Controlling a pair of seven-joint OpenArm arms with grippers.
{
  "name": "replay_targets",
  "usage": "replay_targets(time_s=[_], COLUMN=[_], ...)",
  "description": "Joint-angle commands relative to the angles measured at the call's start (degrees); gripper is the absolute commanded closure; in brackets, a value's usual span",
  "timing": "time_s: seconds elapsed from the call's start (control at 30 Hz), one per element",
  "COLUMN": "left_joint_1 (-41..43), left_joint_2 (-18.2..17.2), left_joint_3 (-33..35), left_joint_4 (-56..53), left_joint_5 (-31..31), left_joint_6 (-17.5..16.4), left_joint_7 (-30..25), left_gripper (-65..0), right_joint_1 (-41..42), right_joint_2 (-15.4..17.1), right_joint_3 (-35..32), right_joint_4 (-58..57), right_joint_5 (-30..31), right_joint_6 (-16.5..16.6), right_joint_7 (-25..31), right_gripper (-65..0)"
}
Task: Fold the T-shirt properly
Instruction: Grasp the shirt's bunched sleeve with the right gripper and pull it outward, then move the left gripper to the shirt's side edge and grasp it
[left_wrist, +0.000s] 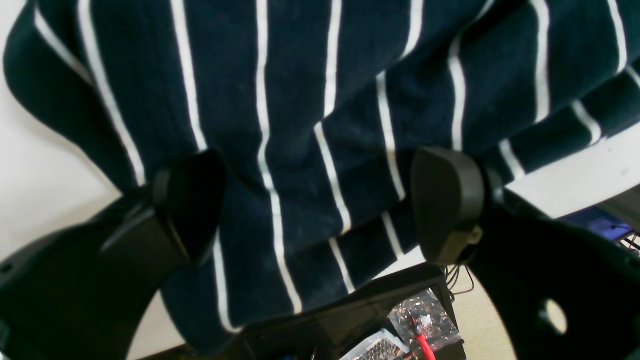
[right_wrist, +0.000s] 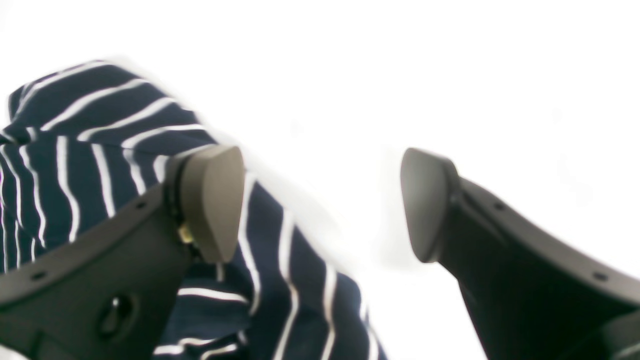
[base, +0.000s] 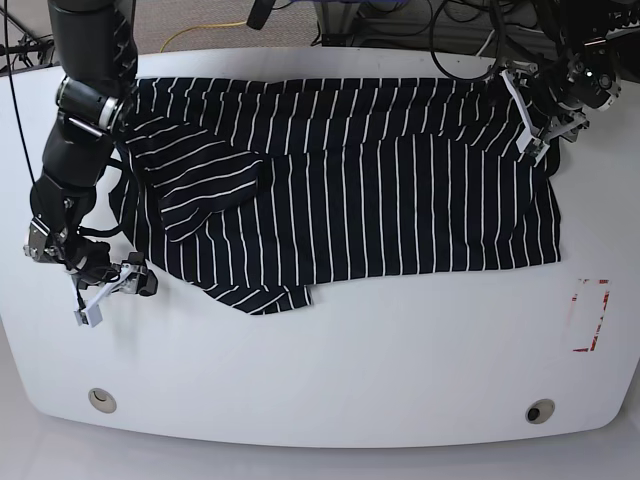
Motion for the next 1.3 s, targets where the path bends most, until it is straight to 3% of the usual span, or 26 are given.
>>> replay_targets(time_s=[0.0,0.1,0.23,0.53,1.0,1.27], left_joint_1=[-0.2,-0.2,-0.3,-1.8,-6.2,-14.6], left_joint_2=[-0.6,-0.6,-0.6,-0.6,-0.5,3.1], left_joint_3=[-0.2,-0.2,-0.2,-0.2,-0.8,-10.6], left_joint_4=[1.0,1.0,1.1,1.5,4.5,4.3], left_joint_5=[-0.5,-0.6,-0.7,-0.7,-0.7,-0.3], left_joint_6=[-0.1,-0.1,-0.1,-0.1,-0.1,-0.1], left_joint_7=[-0.5,-0.5,-0.5,-0.4,-0.3,0.4], left_gripper=[-54.0,-54.0,-54.0,-54.0,-54.0,-54.0], right_joint_1=[3.0,3.0,1.3,-2.2,-3.3,-6.0], right_joint_2=[3.5,4.7,4.6,1.1,-1.3,-1.4], right_joint_3=[0.0,-2.2,-3.8,-3.8,-3.8,-3.7], right_joint_4=[-6.3,-9.0,-9.0,-8.9,-8.8,-5.9], right_joint_5=[1.2,1.2,1.3,1.8,1.7,1.9], right_joint_6=[0.6,0.6,0.6,0.6,0.6,0.6], right_joint_7=[5.9,8.2,8.8,8.6,5.9,4.3], right_gripper=[-46.5,-46.3,-41.1,-28.9,-28.4,-28.7])
